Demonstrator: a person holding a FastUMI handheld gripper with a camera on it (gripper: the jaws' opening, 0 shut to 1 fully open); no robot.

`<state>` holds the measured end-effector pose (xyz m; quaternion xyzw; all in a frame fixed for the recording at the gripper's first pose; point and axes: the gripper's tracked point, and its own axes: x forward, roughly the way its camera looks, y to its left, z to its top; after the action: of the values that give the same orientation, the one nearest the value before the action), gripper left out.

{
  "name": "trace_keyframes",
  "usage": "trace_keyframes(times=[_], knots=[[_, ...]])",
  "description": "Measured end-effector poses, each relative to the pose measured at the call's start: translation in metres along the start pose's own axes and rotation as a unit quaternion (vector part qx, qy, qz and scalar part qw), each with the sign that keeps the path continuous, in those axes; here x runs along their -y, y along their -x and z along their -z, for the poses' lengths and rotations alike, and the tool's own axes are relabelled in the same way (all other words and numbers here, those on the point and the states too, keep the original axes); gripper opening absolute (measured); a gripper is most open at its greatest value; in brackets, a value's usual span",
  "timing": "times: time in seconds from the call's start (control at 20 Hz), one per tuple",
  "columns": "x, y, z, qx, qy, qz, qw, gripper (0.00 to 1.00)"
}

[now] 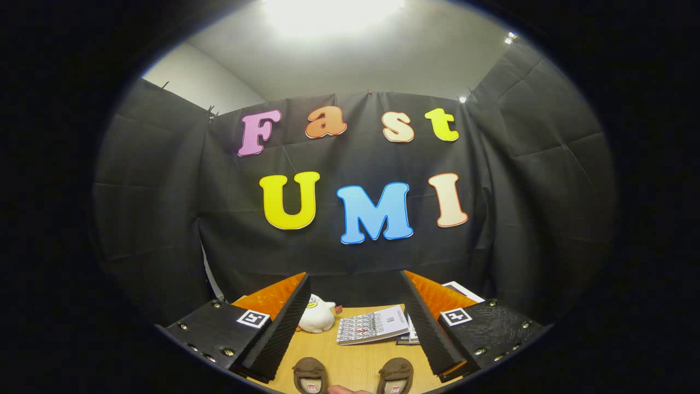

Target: Open the storage box then place both shoes into the box .Put the left shoe in first, then the right shoe, with the right side of both shoes facing outward in a uniform manner.

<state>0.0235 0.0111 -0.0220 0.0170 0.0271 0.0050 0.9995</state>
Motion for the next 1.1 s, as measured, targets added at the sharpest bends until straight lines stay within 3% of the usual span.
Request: trace_keyframes(times=[0.35, 0.65, 0.8, 1.1], knots=[[-0.039, -0.028, 0.055, -0.071, -0.023, -0.094, 0.993, 0.98], [-0.082, -0.042, 0.111, -0.155, -0.100, -0.186, 0.965, 0.98], [-0.107, -0.044, 0.146, -0.210, -0.150, -0.235, 0.937, 0.98], [-0.154, -0.039, 0.213, -0.322, -0.277, -0.302, 0.853, 0.97]])
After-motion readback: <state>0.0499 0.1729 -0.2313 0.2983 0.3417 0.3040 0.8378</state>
